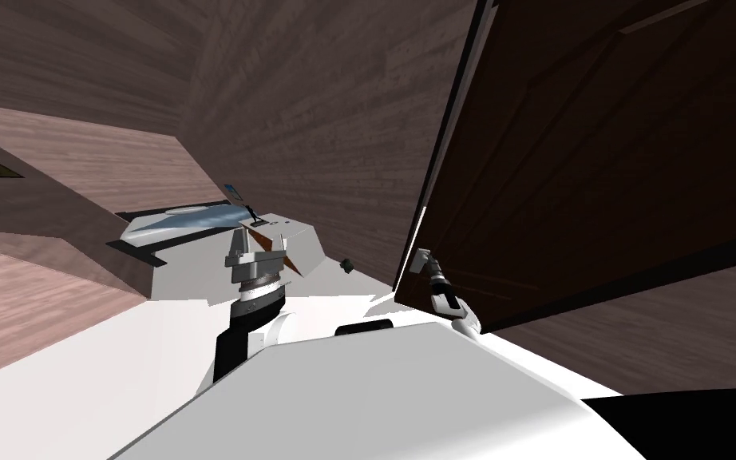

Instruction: Pull the door open

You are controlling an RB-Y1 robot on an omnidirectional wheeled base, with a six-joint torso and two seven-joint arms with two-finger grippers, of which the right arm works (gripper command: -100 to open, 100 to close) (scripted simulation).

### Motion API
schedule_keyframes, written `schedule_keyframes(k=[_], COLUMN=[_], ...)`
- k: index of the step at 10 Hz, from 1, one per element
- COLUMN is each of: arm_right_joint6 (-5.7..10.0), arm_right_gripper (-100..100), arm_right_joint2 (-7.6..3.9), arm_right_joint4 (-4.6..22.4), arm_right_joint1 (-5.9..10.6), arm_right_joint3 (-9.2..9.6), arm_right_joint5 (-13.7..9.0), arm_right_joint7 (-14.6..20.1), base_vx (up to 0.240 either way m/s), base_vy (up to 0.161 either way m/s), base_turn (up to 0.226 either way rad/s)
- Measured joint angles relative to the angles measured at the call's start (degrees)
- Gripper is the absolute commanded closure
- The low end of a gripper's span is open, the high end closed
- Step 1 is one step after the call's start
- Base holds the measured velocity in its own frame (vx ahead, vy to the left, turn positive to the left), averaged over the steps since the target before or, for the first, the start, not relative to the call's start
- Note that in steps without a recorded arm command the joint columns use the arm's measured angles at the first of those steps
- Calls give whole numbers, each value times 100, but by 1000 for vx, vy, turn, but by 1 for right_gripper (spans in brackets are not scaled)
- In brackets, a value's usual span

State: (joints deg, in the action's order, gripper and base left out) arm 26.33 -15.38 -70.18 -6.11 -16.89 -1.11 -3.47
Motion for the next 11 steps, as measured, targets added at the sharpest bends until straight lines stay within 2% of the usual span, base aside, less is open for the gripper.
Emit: schedule_keyframes(k=[5,7,11], arm_right_joint6=[102,68,138], arm_right_gripper=[100,100,100], arm_right_joint2=[-178,-244,-379], arm_right_joint4=[143,136,222], arm_right_joint1=[-40,-64,-113], arm_right_joint3=[120,158,259], arm_right_joint5=[-763,-1064,-1668], arm_right_joint7=[618,851,1345], base_vx=[-59,-54,-57], base_vy=[-13,-8,-14], base_turn=[96,125,98])
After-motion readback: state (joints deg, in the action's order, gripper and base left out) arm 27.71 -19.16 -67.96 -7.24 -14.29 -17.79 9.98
